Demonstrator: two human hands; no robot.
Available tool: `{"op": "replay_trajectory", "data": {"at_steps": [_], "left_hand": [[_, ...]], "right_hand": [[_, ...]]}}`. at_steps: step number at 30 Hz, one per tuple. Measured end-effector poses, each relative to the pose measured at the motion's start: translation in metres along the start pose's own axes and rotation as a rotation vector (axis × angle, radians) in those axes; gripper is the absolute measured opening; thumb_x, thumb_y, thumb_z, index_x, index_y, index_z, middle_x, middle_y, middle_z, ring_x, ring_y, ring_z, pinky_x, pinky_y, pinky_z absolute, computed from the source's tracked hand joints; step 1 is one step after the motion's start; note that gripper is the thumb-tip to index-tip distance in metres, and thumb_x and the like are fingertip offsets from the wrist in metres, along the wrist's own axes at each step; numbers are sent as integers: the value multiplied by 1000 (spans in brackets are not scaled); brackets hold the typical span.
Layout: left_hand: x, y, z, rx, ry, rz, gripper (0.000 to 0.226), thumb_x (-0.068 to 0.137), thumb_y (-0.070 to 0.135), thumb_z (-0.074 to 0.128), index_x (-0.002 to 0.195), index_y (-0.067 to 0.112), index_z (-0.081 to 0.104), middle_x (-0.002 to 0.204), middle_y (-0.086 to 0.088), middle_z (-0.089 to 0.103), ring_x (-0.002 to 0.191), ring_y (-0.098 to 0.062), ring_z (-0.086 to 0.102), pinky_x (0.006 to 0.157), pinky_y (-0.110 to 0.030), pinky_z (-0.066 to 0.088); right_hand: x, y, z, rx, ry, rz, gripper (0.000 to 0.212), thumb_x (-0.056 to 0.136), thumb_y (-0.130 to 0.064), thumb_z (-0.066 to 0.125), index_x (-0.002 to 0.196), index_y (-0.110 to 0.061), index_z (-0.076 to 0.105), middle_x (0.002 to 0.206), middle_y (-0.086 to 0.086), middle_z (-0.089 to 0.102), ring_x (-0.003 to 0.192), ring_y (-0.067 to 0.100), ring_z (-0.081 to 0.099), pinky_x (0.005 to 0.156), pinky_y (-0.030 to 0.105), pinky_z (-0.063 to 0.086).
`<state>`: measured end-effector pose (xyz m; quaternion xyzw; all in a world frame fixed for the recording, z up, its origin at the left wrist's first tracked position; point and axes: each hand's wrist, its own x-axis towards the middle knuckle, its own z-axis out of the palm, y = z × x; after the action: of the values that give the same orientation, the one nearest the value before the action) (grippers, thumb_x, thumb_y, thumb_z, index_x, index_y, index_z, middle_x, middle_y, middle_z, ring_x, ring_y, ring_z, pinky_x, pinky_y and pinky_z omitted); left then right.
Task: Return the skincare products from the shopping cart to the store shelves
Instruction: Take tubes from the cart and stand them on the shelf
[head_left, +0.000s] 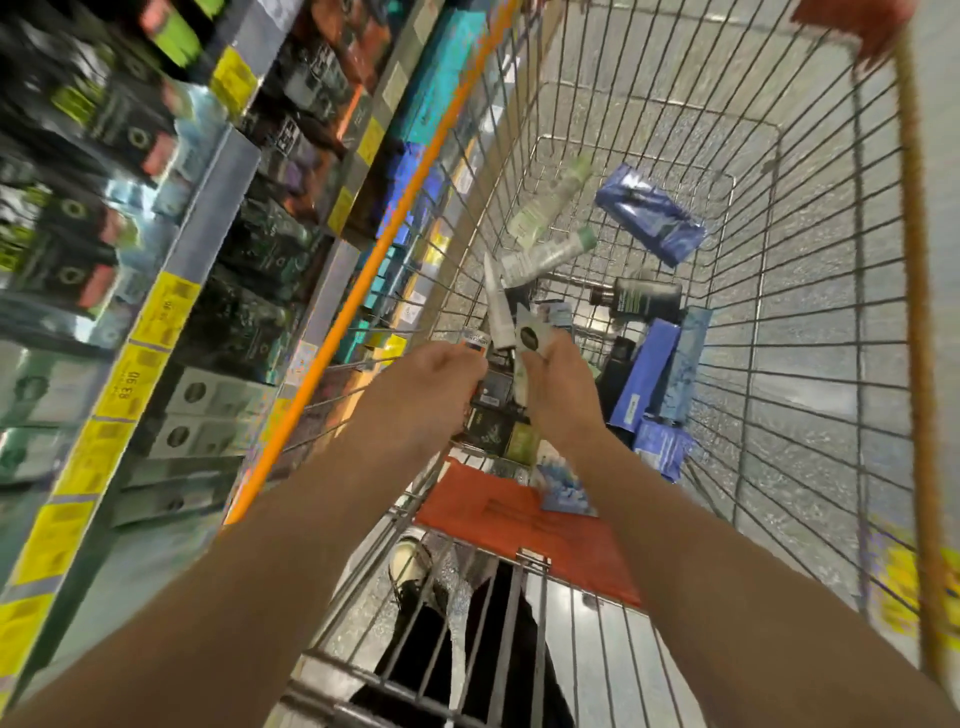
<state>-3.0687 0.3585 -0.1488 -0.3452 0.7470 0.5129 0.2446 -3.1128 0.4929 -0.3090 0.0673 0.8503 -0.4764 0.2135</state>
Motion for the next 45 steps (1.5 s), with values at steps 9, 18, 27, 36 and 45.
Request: {"op": "replay_trajectory", "data": {"at_steps": [9,18,27,36,45], "left_hand": [[-56,13,-48,-166,78,210,10,96,38,67,104,33,71,85,3,67,79,-17,59,81,-37,52],[-161,30,-147,-50,31,630,25,107,31,50,124,40,67,89,31,71,75,16,63,71,-8,46],[-261,0,-263,-116,236,790,28,102,37,54,124,42,70,122,17,73,113,-10,69,105,-48,49],[-337,-52,-350,-282,454,833,18,96,25,71,111,31,76,102,2,79,97,-22,75,95,-44,56],[-394,-100,-419,-339,724,864,22,92,16,75,105,34,79,98,9,80,91,-12,75,84,-31,57]], "right_hand": [[-81,-123,-50,88,89,-400,19,108,-31,48,110,-13,53,77,-8,53,62,0,52,54,19,37],[-178,-278,-65,161,28,-764,10,103,-39,55,101,-30,55,87,-10,62,74,4,60,56,15,40],[-260,-407,-24,220,-193,-953,23,98,-33,60,103,-12,68,94,14,68,81,26,68,68,48,56],[-339,-493,49,247,-447,-1050,17,100,-18,66,97,-34,69,90,-14,76,79,1,72,64,22,55],[-398,-539,113,133,-542,-1222,16,95,-41,62,109,-34,65,102,-13,73,91,4,69,75,23,55]]}}
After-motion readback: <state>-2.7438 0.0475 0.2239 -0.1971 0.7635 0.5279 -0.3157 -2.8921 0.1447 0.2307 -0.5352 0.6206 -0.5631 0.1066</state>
